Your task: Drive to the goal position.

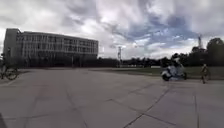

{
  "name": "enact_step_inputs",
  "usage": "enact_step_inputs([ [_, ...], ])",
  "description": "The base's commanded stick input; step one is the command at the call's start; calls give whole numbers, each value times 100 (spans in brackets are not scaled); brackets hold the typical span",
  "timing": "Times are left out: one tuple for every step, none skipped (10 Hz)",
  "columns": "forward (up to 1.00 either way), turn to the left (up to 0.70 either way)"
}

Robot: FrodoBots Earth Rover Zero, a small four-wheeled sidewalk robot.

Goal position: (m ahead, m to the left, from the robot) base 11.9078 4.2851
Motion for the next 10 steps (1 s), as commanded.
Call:
enact_step_inputs([
  [100, 9],
  [100, 0],
  [100, 0],
  [100, 0],
  [100, 0],
  [100, 0],
  [100, 0],
  [100, 0],
  [100, 0],
  [100, 0],
])
